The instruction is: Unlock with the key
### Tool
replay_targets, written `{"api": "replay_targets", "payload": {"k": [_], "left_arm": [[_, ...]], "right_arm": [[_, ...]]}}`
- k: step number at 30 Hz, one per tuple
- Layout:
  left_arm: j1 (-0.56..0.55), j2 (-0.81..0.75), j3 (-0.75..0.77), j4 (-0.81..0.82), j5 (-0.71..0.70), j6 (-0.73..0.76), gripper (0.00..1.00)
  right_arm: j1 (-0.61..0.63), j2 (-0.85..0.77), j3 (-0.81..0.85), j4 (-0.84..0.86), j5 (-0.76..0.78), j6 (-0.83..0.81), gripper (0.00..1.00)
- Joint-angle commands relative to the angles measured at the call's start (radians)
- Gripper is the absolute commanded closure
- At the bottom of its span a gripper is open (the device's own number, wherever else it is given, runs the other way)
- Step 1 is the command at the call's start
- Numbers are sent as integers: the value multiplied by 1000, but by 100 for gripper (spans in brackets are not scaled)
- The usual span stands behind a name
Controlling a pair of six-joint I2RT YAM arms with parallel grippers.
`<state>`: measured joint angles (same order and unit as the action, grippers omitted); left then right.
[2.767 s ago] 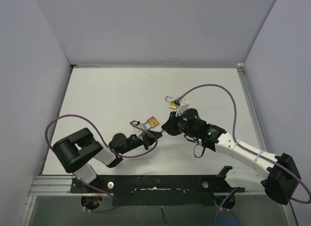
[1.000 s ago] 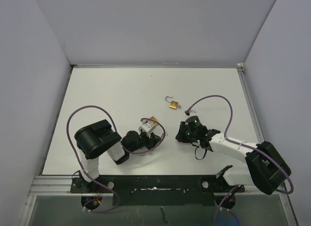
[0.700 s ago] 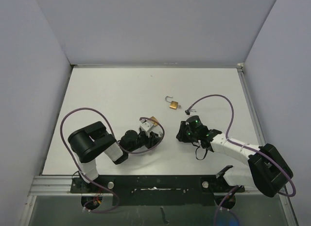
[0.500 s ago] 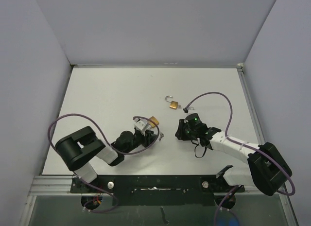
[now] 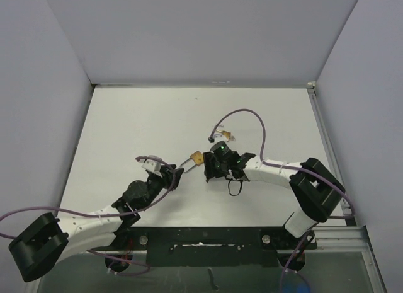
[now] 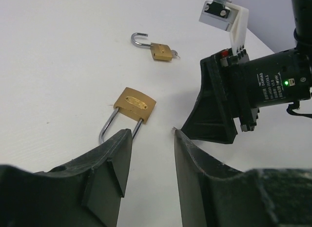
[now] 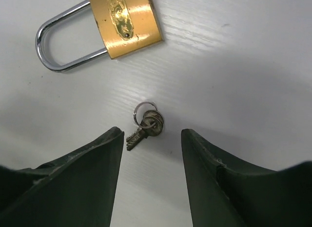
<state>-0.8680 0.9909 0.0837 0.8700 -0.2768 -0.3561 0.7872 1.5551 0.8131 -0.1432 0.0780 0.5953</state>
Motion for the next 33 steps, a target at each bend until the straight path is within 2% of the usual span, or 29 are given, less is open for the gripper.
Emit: {"api": "replay_targets", "payload": {"k": [1, 5, 11, 21, 24, 33], "left_arm": [[6, -136, -19, -154, -62, -14, 61], [5, -194, -23, -216, -63, -10, 61], [6, -197, -31, -207, -58, -12, 61], [4, -123, -33, -143, -47, -15, 61], [5, -101, -28, -132, -40, -19, 61], [3, -46, -15, -93, -22, -23, 61]], "right_arm": [[48, 76, 108, -52, 103, 12, 49], [73, 138, 166, -120, 152, 31, 49], [115, 186, 215, -241, 245, 66, 52], [122, 102, 146, -251, 278, 104, 92], [122, 69, 135, -256, 298, 108, 100], [96, -109, 52, -227, 295, 168, 100]]}}
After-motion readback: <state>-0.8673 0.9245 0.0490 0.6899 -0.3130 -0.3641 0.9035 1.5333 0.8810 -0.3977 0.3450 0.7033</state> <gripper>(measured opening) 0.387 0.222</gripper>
